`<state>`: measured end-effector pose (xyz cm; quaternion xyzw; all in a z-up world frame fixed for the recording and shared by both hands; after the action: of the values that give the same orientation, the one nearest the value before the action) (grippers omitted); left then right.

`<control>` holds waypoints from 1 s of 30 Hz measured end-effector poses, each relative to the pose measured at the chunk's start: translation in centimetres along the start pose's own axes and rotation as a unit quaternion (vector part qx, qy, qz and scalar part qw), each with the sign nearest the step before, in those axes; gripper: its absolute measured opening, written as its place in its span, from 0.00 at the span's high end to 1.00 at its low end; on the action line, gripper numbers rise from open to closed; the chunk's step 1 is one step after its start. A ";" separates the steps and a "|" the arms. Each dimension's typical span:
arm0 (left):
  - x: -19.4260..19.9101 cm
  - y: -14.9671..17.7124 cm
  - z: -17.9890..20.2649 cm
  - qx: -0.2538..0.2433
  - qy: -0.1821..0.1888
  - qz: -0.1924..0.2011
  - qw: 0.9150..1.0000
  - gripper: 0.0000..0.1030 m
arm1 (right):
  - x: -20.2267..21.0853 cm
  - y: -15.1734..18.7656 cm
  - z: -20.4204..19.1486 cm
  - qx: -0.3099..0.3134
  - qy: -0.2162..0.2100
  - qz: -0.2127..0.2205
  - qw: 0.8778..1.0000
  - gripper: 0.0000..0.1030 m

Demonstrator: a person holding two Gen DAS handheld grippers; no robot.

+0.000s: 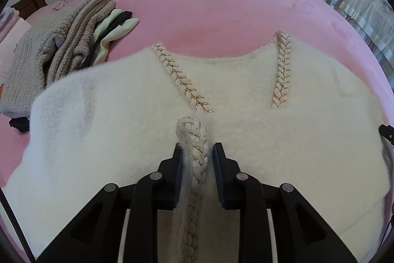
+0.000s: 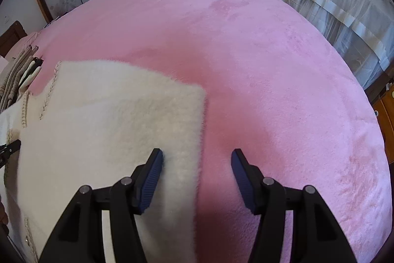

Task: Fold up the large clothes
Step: 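Open the left gripper and withdraw from the folded side panel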

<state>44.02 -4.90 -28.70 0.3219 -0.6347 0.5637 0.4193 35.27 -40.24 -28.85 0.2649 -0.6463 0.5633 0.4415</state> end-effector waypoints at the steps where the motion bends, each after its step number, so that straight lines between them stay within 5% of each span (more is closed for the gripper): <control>1: 0.8 0.1 0.0 -0.006 -0.008 0.000 1.000 0.67 | 1.0 0.0 0.0 0.004 0.007 0.010 1.000 0.44; 2: 1.8 0.3 0.0 -0.014 -0.013 0.004 1.000 0.63 | 2.4 0.1 -0.2 0.013 0.008 0.024 1.000 0.44; 6: 7.2 1.6 1.1 -0.023 -0.007 0.058 0.998 0.21 | 7.3 1.6 -3.4 0.045 -0.018 0.069 0.996 0.44; 7: 8.6 2.1 1.7 -0.022 0.000 0.075 0.997 0.18 | 8.1 2.1 -4.7 0.053 -0.034 0.074 0.995 0.44; 11: 10.2 4.4 3.7 -0.014 0.006 0.081 0.997 0.18 | 9.0 4.6 -10.2 0.087 -0.085 0.064 0.991 0.44; 14: 7.8 5.8 4.4 -0.003 0.003 0.058 0.998 0.18 | 7.2 6.4 -12.2 0.102 -0.082 0.042 0.991 0.46; 20: 3.3 7.5 3.4 0.009 -0.029 0.022 0.999 0.18 | 4.1 7.9 -6.9 0.060 -0.020 0.004 0.998 0.65; 22: 3.4 7.4 2.8 0.023 -0.028 0.028 0.999 0.18 | 4.4 7.7 -5.2 0.045 -0.022 0.003 0.999 0.80; 30: 6.1 8.1 1.5 0.080 0.001 -0.003 0.997 0.18 | 7.5 8.7 -4.7 -0.004 -0.034 -0.002 0.999 0.78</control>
<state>33.99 -4.74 -26.88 0.3557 -0.5862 0.6116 0.3948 25.67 -32.62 -26.71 0.2837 -0.6623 0.5506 0.4216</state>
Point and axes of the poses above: each gripper's, at about its wrist camera, not at the fingertips, and x roughly against the way its jaws point, z to its right, y to its underside, the point moved 9 cm from there along -x, roughly the way its jaws point, and after that the axes turned 2 degrees about x, right-handed, at the moved point
